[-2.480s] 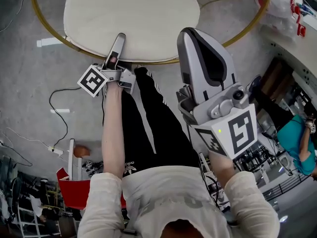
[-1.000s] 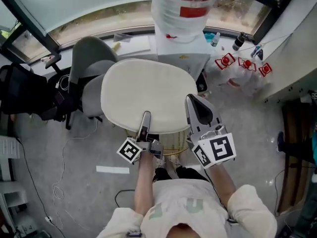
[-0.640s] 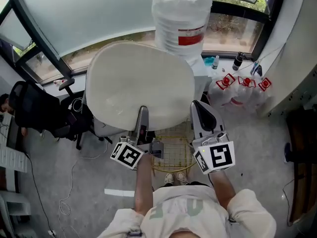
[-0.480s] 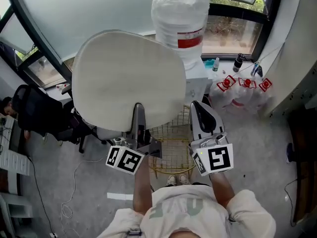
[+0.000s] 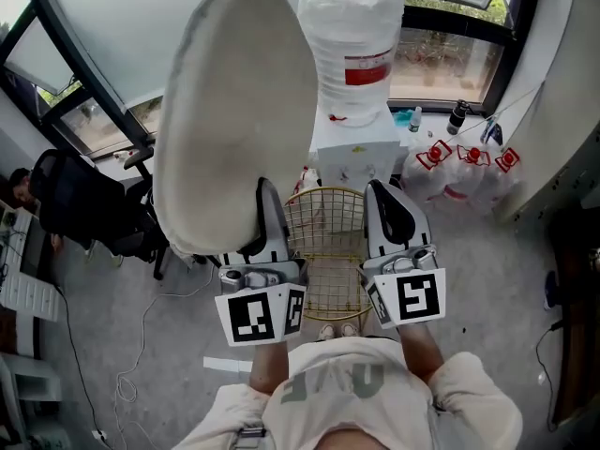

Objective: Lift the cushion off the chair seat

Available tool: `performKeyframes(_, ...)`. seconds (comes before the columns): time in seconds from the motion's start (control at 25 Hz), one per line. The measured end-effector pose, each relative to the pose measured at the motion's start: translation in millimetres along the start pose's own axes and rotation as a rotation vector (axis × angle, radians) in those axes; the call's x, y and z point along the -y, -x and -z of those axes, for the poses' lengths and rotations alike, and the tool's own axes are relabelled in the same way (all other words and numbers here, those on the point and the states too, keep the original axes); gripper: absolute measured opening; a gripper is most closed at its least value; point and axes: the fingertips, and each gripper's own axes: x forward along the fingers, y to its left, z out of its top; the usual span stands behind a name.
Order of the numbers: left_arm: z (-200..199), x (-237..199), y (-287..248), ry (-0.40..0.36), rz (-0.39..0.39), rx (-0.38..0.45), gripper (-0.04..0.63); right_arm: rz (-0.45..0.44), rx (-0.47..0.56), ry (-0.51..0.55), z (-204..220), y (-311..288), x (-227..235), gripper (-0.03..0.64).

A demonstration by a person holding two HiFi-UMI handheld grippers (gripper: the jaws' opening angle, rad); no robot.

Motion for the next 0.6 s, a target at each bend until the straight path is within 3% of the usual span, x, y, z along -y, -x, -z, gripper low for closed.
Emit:
performKeyframes(0.12,0.8,2.5,7.4,-0.123,-0.05,-0.009,0.046,0.009,0.004,0.023,-0.4,4.3,-2.4,0.017)
performKeyframes(0.24,6.0,4.5,13.1,-0.192,-0.087,-0.03,0.046,0.017,0.004,0.018,-0.1,9.4,-0.8,0.017)
performKeyframes(0.6,8.0,11.2,19.5,-0.231,-0.136,-0.072,0.046,0.031,-0.003,0.012,-4.9,14.0,5.2,0.017)
